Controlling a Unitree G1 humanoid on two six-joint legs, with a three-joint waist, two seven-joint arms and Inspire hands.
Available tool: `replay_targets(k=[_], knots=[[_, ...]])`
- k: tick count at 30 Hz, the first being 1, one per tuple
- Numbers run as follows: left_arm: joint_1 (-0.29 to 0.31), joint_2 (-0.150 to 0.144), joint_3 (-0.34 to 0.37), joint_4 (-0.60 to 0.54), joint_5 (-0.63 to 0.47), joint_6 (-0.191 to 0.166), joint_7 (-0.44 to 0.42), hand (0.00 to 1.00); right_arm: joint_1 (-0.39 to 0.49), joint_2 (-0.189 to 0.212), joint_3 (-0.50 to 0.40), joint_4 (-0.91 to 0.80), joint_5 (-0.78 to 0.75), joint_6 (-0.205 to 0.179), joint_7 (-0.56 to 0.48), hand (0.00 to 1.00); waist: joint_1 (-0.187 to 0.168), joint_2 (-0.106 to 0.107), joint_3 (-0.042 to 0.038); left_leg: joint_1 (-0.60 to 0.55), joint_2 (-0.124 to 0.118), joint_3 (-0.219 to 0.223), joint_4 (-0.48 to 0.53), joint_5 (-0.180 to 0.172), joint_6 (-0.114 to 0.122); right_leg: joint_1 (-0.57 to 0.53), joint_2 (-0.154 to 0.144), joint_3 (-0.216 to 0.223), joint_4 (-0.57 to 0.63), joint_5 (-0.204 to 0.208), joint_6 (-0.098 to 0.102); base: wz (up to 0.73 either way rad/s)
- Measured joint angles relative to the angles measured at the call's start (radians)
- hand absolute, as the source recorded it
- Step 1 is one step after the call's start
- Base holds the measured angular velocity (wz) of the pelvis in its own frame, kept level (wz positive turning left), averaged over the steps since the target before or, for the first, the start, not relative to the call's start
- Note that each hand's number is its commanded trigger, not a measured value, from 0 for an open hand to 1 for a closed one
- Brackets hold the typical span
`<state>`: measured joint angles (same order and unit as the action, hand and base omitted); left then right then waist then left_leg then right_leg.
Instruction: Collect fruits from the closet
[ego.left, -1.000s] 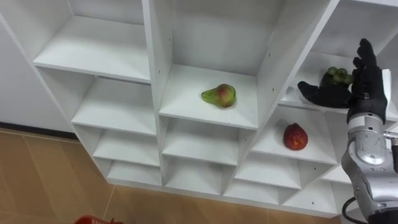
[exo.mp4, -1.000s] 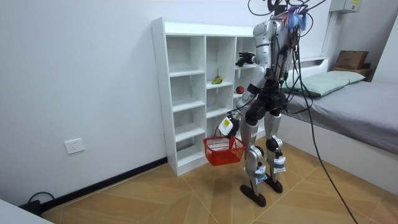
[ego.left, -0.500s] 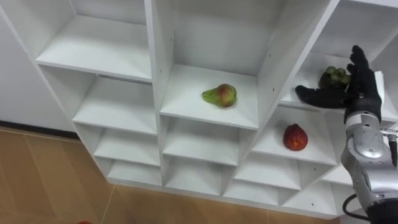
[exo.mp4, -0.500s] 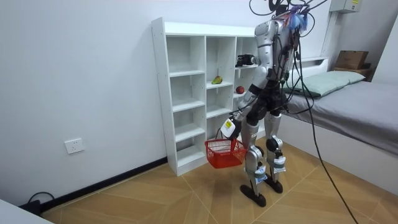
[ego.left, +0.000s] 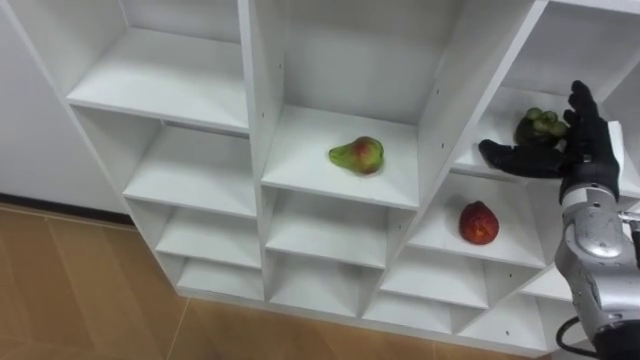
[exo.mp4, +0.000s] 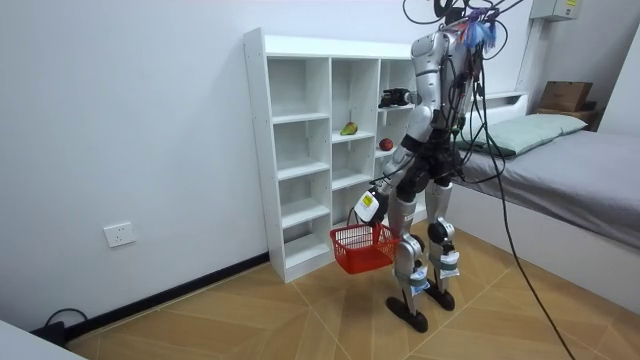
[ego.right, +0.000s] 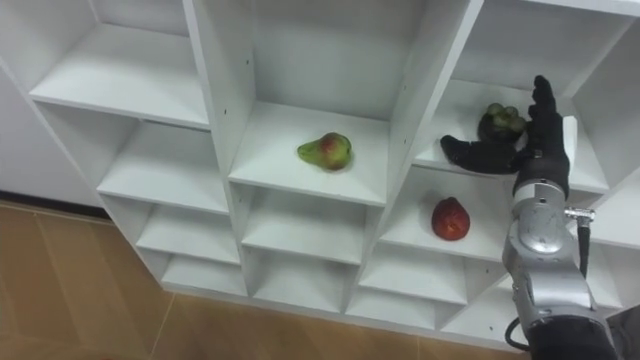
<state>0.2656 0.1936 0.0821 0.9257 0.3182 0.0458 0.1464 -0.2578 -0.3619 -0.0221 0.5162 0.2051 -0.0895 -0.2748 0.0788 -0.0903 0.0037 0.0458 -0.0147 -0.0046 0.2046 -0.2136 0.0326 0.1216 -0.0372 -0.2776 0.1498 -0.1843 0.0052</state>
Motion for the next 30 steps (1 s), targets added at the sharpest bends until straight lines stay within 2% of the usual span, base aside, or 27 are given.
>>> replay_targets(k=[3,6,13,15,16,17,18,19,30], knots=[[-0.001,0.0,0.0,0.0,0.0,0.0,0.0,1.0,0.0,0.0,0.0,0.024,-0.022,-0.019,0.012,0.0,0.001,0.0,-0.0035,0.0,0.0,0.0,0.0,0.0,0.0,0.0,0.0,0.0,0.0,0.0,0.0,0.0],[-0.001,0.0,0.0,0.0,0.0,0.0,0.0,1.0,0.0,0.0,0.0,0.033,-0.028,-0.022,0.02,0.0,0.001,0.0,-0.0068,0.001,0.0,0.0,0.0,0.0,0.0,0.0,0.0,0.0,0.0,0.0,0.0,0.0],[-0.001,0.0,0.0,0.0,0.0,0.0,0.001,1.0,0.0,-0.001,0.0,0.066,-0.039,-0.045,0.039,0.0,0.006,0.001,-0.0059,0.002,0.0,0.0,0.001,0.0,0.0,0.002,0.0,0.0,0.0,0.0,0.0,0.0],[-0.003,0.0,-0.001,0.001,-0.001,-0.001,0.005,1.0,-0.001,-0.001,0.0,0.1,-0.059,-0.066,0.047,0.01,0.007,0.001,-0.0038,0.003,0.001,0.0,0.003,0.0,0.0,0.005,-0.001,0.0,0.0,0.0,0.0,0.0],[-0.003,0.0,-0.001,0.003,-0.001,-0.001,0.007,1.0,-0.001,-0.001,0.0,0.106,-0.061,-0.071,0.049,0.19,0.007,0.001,-0.0036,0.003,0.001,0.0,0.003,0.0,0.0,0.006,-0.001,0.0,0.0,0.0,0.0,0.0],[-0.006,-0.001,-0.001,0.008,-0.001,-0.002,0.015,1.0,-0.001,-0.001,0.0,0.12,-0.073,-0.084,0.049,0.54,0.007,0.0,-0.003,0.004,0.0,-0.001,0.003,0.0,0.0,0.008,-0.001,0.0,0.0,0.0,0.0,0.0],[-0.012,-0.001,-0.002,0.02,-0.001,-0.002,0.023,1.0,-0.001,-0.001,0.0,0.134,-0.089,-0.092,0.05,0.72,0.007,-0.001,-0.0025,0.006,0.0,-0.002,0.003,0.0,0.0,0.01,-0.001,-0.001,0.0,0.0,0.0,0.03],[-0.014,-0.001,-0.003,0.026,-0.001,-0.002,0.027,1.0,-0.002,-0.001,0.0,0.139,-0.095,-0.096,0.052,1.0,0.008,-0.001,-0.0024,0.007,0.0,-0.002,0.002,0.0,0.0,0.011,-0.001,-0.001,0.0,0.0,0.0,0.0],[-0.022,-0.001,-0.023,0.038,-0.001,-0.001,0.044,1.0,-0.039,-0.009,-0.047,0.195,-0.137,-0.104,0.011,1.0,0.005,-0.001,-0.001,0.007,-0.003,-0.006,-0.002,0.0,-0.001,0.012,0.003,0.0,0.0,0.0,0.0,0.0]])
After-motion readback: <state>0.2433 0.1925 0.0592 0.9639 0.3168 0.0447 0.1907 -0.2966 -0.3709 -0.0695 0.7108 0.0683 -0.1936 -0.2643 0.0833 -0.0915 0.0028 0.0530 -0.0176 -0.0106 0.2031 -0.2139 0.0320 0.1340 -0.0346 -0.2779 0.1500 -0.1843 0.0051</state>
